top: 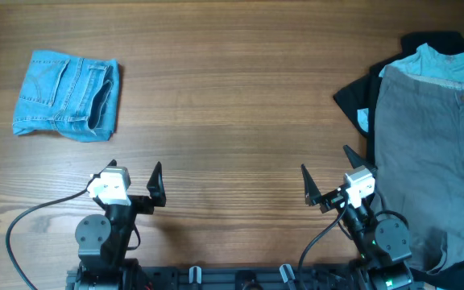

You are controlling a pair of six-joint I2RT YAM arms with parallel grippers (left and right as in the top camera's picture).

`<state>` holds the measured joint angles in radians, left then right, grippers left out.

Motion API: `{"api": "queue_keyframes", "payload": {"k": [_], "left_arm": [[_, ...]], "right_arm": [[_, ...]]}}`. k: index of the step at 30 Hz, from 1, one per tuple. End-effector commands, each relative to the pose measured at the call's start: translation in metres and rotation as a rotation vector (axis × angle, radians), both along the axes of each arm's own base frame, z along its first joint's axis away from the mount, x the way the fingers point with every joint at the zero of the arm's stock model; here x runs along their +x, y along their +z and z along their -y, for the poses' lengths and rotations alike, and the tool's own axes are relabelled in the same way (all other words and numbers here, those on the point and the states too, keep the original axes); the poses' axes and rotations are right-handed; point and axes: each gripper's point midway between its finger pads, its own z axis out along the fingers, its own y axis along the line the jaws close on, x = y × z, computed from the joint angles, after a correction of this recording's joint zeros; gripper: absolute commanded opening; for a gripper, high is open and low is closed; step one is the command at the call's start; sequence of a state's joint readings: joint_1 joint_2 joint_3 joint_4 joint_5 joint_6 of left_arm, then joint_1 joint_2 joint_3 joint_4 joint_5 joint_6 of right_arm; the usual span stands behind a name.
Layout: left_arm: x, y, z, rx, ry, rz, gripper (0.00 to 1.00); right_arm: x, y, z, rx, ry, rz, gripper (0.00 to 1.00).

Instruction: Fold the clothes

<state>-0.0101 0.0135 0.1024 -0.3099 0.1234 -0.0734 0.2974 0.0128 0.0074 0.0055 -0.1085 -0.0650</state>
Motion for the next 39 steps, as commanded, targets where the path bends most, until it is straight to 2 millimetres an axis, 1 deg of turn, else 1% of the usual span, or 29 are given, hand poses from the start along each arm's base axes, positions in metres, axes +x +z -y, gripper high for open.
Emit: {"api": "queue_keyframes", "payload": {"k": [1,14,17,18,20,21,22,23,24,25,26,27,28,29,30,32,33,34,35,36,37,38,39], "left_arm": [[0.001,-0.001,-0.003,-0.011,0.019,0.002,1.00],[0.001,-0.001,-0.003,-0.011,0.019,0.002,1.00],[0.002,0.007,-0.003,-0.011,0.019,0.037,1.00],[0.002,0.006,-0.003,-0.011,0.018,0.033,1.00],[0.000,-0.002,-0.001,-0.014,0.008,-0.001,1.00],[0.000,0.001,0.003,-0.018,-0.014,0.010,1.00],[0.001,0.013,0.011,-0.028,-0.064,0.056,1.00],[0.000,0.034,0.021,-0.035,-0.122,0.128,1.00],[-0.002,0.055,0.022,-0.032,-0.129,0.191,1.00],[-0.004,0.079,0.020,-0.026,-0.122,0.263,1.00],[-0.007,0.098,0.018,-0.022,-0.106,0.313,1.00],[-0.012,0.125,0.011,-0.019,-0.065,0.363,1.00],[-0.016,0.144,0.006,-0.018,-0.039,0.357,1.00],[-0.015,0.152,0.006,-0.018,-0.036,0.325,1.00],[-0.012,0.157,0.006,-0.019,-0.036,0.274,1.00],[0.001,0.165,0.009,-0.023,-0.050,0.117,1.00],[0.010,0.167,0.010,-0.028,-0.059,0.022,1.00],[0.019,0.168,0.011,-0.030,-0.059,-0.058,1.00],[0.030,0.171,0.011,-0.032,-0.058,-0.158,1.00],[0.037,0.172,0.011,-0.034,-0.056,-0.212,1.00],[0.044,0.174,0.010,-0.035,-0.054,-0.281,1.00],[0.052,0.175,0.011,-0.037,-0.053,-0.346,1.00],[0.059,0.173,0.011,-0.038,-0.052,-0.399,1.00]], "right_arm": [[-0.001,0.002,-0.001,0.015,0.008,0.004,1.00],[-0.001,0.002,-0.001,0.015,0.008,0.004,1.00],[-0.001,0.005,-0.001,0.019,0.009,0.019,1.00],[-0.001,0.005,-0.001,0.021,0.009,0.016,1.00],[-0.003,0.003,-0.005,0.019,0.036,0.008,1.00],[-0.006,0.005,-0.011,0.021,0.072,0.016,1.00],[-0.009,0.011,-0.016,0.026,0.108,0.036,1.00],[-0.012,0.023,-0.018,0.046,0.127,0.061,1.00],[-0.014,0.037,-0.016,0.065,0.116,0.081,1.00],[-0.015,0.051,-0.011,0.071,0.093,0.098,1.00],[-0.016,0.065,-0.006,0.077,0.065,0.102,1.00],[-0.017,0.080,0.001,0.079,0.028,0.066,1.00],[-0.017,0.085,0.004,0.080,0.011,0.002,1.00],[-0.016,0.085,0.004,0.071,0.005,-0.067,1.00],[-0.013,0.083,0.003,0.073,-0.001,-0.178,1.00],[0.000,0.074,-0.002,0.071,-0.017,-0.397,1.00],[0.009,0.065,-0.008,0.038,-0.011,-0.521,1.00],[0.021,0.056,-0.018,-0.002,0.015,-0.645,1.00],[0.032,0.051,-0.024,-0.020,0.020,-0.723,1.00],[0.042,0.048,-0.028,-0.034,0.025,-0.776,1.00],[0.059,0.045,-0.039,-0.035,0.050,-0.841,1.00],[0.073,0.042,-0.048,-0.055,0.082,-0.876,1.00],[0.088,0.041,-0.052,-0.076,0.083,-0.888,1.00]]}}
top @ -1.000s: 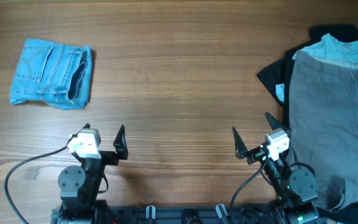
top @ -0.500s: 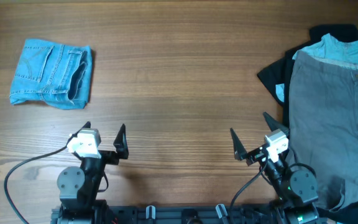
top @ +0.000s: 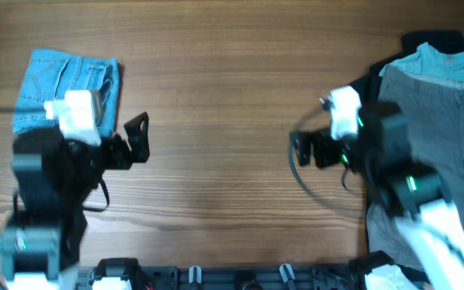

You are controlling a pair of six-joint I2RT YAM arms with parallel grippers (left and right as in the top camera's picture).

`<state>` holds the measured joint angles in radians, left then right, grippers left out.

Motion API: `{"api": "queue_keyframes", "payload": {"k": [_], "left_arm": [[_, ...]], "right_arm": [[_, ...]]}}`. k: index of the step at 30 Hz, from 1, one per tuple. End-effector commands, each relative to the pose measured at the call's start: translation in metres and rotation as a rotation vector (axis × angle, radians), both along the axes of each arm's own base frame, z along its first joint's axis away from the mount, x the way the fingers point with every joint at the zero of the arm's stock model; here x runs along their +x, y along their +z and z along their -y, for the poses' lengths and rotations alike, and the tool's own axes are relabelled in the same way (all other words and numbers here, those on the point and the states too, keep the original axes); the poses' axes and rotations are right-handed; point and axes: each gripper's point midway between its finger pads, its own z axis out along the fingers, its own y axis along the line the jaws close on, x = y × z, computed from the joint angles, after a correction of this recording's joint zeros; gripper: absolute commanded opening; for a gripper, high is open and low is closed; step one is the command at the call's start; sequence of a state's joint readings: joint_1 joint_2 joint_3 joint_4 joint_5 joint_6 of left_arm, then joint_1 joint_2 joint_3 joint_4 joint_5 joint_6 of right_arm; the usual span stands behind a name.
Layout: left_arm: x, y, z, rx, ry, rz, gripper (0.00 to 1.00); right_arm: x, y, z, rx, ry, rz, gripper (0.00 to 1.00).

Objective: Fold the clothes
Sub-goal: 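Reach the right gripper to the grey shorts pile and grasp them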

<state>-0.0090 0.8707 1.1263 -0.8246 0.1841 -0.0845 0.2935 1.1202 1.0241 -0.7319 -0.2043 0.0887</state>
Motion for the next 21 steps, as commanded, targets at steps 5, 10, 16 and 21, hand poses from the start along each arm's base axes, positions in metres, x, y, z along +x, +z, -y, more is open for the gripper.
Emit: {"api": "queue_keyframes", "payload": {"k": [5,10,16,21], "left_arm": [[0.031,-0.010,0.009,-0.039,-0.043,-0.178,1.00],[0.033,-0.015,0.009,-0.039,-0.042,-0.200,1.00],[0.033,-0.015,0.009,-0.039,-0.042,-0.201,1.00],[0.034,-0.016,0.009,-0.038,-0.041,-0.201,1.00]], "right_arm": [[0.131,0.001,0.102,-0.074,-0.494,-0.035,0.78],[0.160,-0.075,0.224,-0.077,-0.800,-0.139,0.72],[0.159,-0.163,0.224,-0.088,-0.723,-0.326,0.65],[0.142,-0.187,0.233,-0.229,-0.744,-0.401,0.47]]}}
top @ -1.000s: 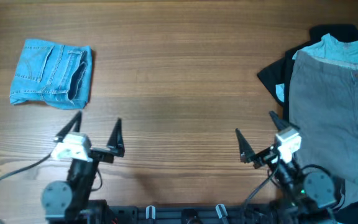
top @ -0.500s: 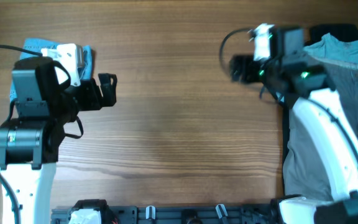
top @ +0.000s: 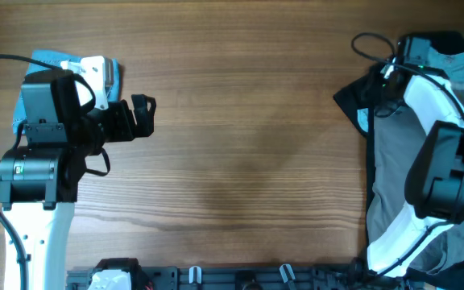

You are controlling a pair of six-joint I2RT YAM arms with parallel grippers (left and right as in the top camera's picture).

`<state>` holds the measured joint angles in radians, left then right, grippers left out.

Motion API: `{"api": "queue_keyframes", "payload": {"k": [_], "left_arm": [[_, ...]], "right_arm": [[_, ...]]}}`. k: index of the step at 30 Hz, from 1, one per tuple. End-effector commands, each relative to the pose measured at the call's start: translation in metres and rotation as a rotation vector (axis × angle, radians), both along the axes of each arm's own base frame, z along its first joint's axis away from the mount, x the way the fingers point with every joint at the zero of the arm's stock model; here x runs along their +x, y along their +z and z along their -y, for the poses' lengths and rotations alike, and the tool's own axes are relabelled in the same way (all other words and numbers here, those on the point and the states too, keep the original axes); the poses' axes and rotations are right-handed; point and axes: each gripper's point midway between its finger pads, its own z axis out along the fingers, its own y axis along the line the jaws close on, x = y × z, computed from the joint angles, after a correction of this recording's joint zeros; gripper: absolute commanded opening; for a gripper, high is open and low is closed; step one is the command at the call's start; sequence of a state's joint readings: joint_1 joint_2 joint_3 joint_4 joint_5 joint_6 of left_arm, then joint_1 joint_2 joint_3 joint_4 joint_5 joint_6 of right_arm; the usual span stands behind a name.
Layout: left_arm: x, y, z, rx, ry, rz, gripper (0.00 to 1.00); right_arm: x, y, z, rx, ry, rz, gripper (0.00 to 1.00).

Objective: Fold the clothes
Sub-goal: 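Reach the right gripper to the grey shorts pile and grasp them, then drag the grey shorts leftward onto the table center with the right gripper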

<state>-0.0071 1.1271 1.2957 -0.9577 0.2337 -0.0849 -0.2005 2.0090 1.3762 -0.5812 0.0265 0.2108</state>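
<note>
A pile of clothes lies at the table's right edge: grey trousers (top: 391, 173) on top, a light blue shirt (top: 461, 63) behind them and a black garment (top: 350, 98) sticking out to the left. My right arm reaches over this pile. Its gripper (top: 379, 90) sits at the pile's upper left corner, and the wrist hides the jaws. Folded blue jeans (top: 45, 58) lie at the far left, mostly covered by my raised left arm. My left gripper (top: 143, 115) hangs open and empty just right of the jeans.
The wooden table (top: 240, 137) stretches between the two arms. A black cable (top: 369, 42) loops above the right wrist, and another cable runs off to the left arm. The arm bases' rail (top: 240, 280) runs along the front edge.
My right gripper has gone from the table left of the pile to the pile's upper left corner. The left arm has shifted a little farther back, and its gripper is still beside the jeans.
Both grippers first stood open and low at the front edge, near their bases. Then both arms were raised, the left near the folded jeans and the right just left of the clothes pile. Now the right gripper is over the pile. The clothes have not moved.
</note>
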Motion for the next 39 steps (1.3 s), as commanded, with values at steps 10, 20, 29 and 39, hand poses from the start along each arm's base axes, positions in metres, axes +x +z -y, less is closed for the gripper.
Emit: {"api": "queue_keyframes", "payload": {"k": [10,20,29,39], "left_arm": [[0.009,-0.006,0.001,-0.010,-0.004,-0.027,1.00],[0.008,-0.005,0.001,-0.011,-0.004,-0.029,1.00],[-0.040,0.146,-0.014,0.028,0.074,0.409,1.00],[-0.106,0.211,-0.059,0.124,0.322,0.627,1.00]], "right_arm": [[-0.016,0.008,0.060,-0.061,-0.137,-0.003,0.05],[-0.004,0.039,0.041,0.123,-0.082,0.122,0.05],[0.025,0.316,-0.096,0.233,0.374,0.723,0.04],[-0.190,0.216,-0.494,0.220,1.365,0.361,1.00]]}}
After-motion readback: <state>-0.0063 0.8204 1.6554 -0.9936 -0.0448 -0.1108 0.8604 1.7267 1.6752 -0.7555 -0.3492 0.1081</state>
